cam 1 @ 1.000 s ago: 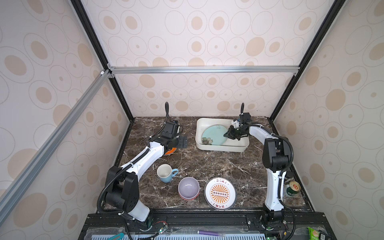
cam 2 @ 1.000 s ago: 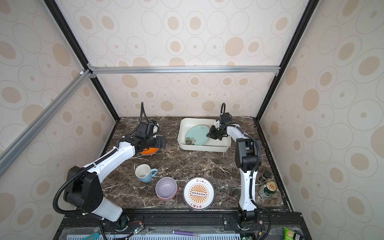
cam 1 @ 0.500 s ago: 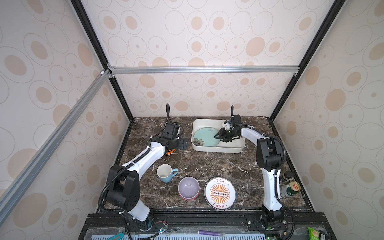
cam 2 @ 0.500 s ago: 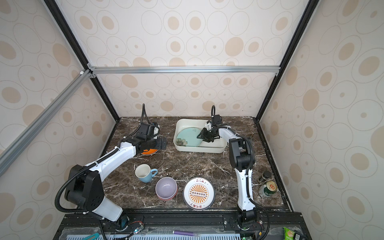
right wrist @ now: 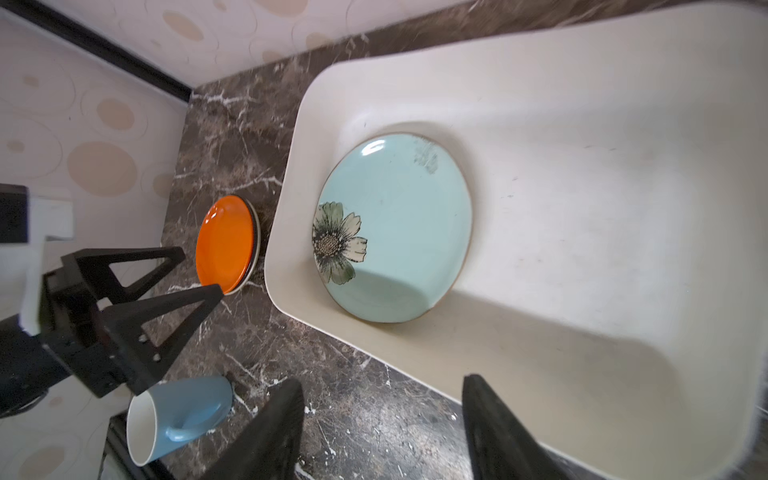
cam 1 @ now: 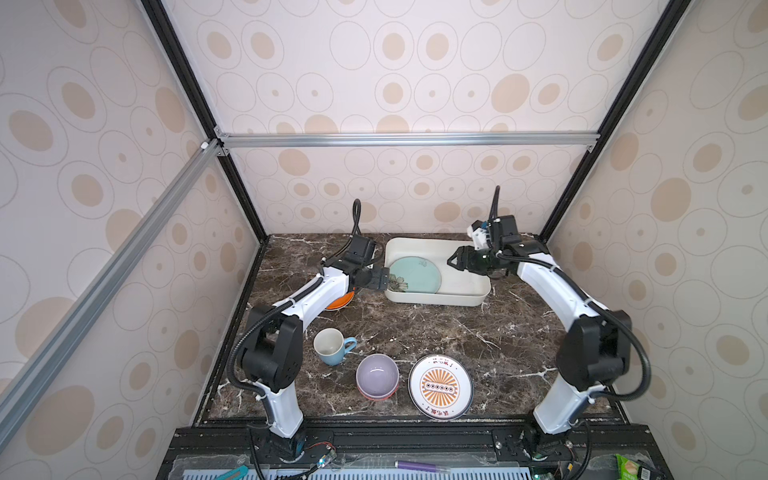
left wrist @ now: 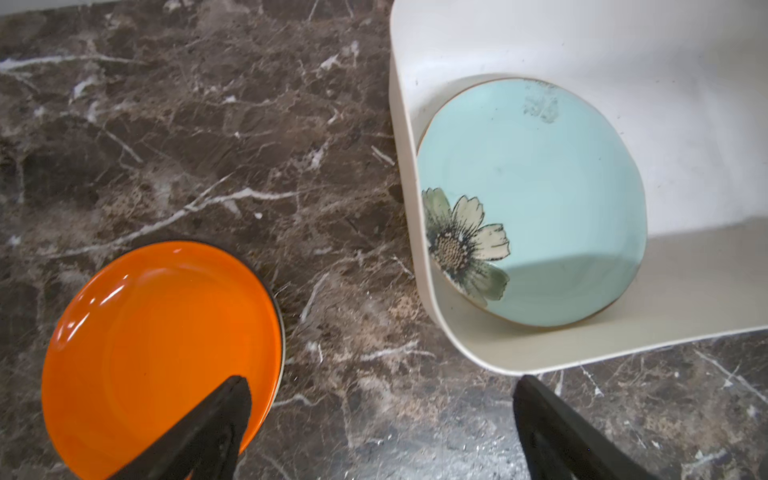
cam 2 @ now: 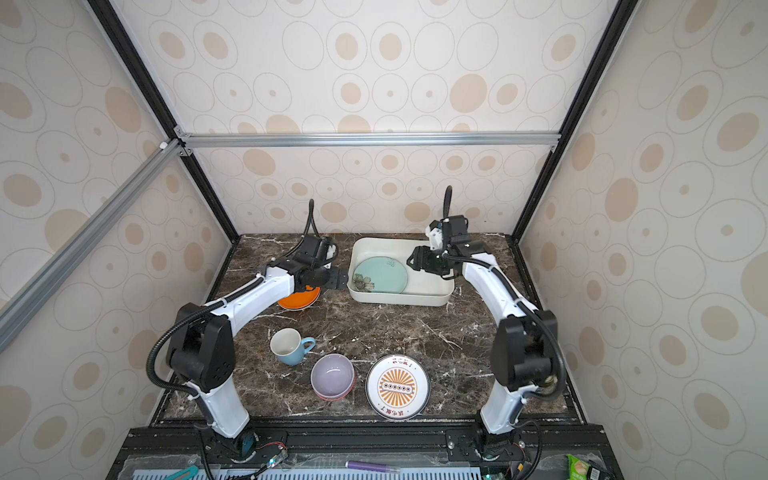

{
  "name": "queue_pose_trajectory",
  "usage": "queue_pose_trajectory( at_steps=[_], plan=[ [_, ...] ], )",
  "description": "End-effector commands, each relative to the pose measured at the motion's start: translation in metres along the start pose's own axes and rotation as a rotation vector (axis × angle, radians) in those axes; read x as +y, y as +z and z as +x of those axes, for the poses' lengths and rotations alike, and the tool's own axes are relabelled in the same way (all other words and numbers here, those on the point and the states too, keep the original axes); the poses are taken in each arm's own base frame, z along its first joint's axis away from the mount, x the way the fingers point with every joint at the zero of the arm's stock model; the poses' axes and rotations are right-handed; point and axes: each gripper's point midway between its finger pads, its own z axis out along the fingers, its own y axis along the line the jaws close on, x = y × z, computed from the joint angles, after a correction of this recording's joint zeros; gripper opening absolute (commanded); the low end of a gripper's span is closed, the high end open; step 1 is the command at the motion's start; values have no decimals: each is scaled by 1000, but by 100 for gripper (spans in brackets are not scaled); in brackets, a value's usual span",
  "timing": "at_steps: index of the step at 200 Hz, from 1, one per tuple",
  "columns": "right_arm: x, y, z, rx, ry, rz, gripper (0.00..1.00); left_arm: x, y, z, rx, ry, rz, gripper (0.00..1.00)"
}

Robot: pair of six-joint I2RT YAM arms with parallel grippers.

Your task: Place the mixed dishes into the plastic bin

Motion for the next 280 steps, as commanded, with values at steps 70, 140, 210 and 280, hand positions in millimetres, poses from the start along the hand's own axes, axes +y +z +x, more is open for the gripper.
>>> queue_pose_trajectory(
  at_steps=[70,140,210,280],
  plan=[
    [-136,22,42,143,166,397,61,-26,50,-25,55,52,-33,96],
    [-157,56,63,225,213,401,39,-36,86,-17,127,72,-59,71],
    [-146,48,83,249,240,356,18,-29,74,7,143,58,-62,25],
    [-135,28,115,275,238,351,16,-23,41,35,123,14,-29,15]
  ],
)
